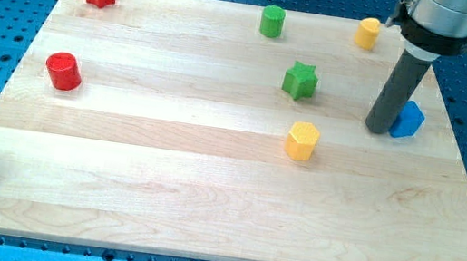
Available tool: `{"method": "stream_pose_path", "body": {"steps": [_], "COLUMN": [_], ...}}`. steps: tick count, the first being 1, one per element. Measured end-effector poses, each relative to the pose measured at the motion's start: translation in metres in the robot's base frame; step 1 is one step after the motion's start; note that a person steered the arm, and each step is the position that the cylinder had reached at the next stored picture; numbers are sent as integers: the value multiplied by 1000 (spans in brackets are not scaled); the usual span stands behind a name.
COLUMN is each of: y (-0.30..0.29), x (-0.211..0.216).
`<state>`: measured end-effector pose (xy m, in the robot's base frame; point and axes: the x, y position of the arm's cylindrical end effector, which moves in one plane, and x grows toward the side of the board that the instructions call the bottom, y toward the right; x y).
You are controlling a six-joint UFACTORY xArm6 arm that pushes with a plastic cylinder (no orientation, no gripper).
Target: Move the green star to the top left of the yellow hexagon
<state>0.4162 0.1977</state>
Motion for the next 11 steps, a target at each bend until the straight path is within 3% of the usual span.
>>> {"method": "stream_pose_path", "body": {"steps": [2, 3, 5, 8, 11], "y": [-34, -78, -84, -109, -110], "x": [-87, -87, -87, -43, -54]}}
